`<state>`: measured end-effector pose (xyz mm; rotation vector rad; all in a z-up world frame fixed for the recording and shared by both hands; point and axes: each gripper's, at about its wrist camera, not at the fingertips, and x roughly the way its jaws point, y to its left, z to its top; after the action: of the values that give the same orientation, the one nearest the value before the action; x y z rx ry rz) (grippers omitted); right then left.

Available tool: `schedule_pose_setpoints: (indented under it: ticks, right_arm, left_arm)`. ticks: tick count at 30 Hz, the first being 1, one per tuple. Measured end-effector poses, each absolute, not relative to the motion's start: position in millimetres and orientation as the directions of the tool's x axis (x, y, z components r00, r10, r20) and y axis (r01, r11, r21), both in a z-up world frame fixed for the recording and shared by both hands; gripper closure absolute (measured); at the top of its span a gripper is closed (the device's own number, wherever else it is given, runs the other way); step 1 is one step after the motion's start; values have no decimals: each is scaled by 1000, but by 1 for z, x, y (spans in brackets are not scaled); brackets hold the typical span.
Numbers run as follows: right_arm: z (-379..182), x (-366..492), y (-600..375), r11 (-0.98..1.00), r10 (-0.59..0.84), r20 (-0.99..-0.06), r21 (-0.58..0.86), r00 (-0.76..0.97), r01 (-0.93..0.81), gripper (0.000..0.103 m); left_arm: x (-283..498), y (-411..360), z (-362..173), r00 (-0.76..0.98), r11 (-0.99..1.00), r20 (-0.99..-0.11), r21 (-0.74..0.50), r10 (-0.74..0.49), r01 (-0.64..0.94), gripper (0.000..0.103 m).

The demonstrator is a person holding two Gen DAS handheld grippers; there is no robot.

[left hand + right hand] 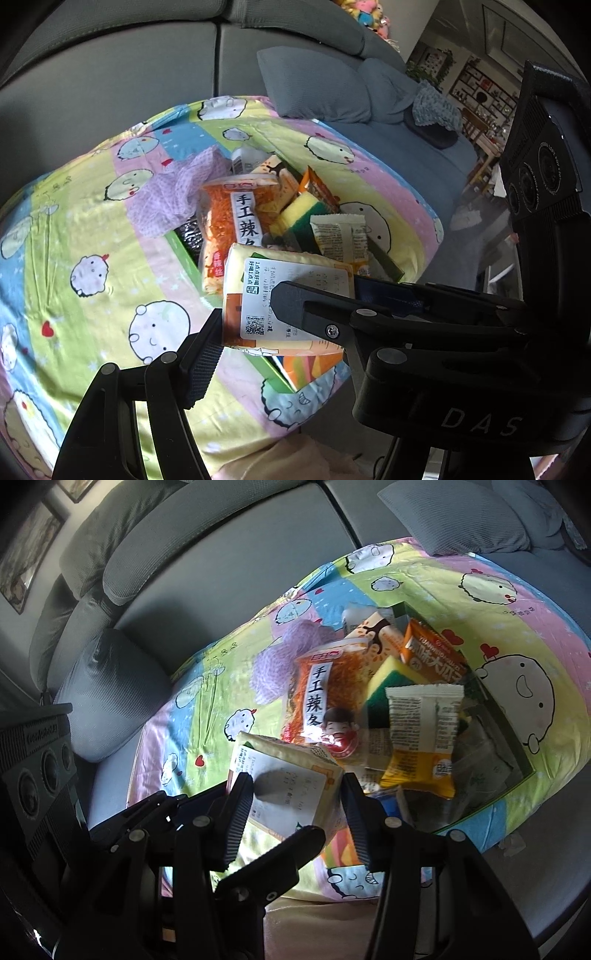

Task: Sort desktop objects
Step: 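Carry the white packet with the right tool toward the green box, then lower the white packet into the green box with the right tool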

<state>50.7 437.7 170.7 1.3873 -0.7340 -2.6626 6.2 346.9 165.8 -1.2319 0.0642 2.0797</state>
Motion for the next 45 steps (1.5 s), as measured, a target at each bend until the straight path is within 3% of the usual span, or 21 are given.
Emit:
schedule_pose_setpoints:
  ticks: [45]
  right_arm:
    - [160, 39, 506, -853, -210, -760, 449, -615, -264, 51]
  left_arm:
    - [-18, 416, 159, -233, -693, -801, -285, 552, -662, 31]
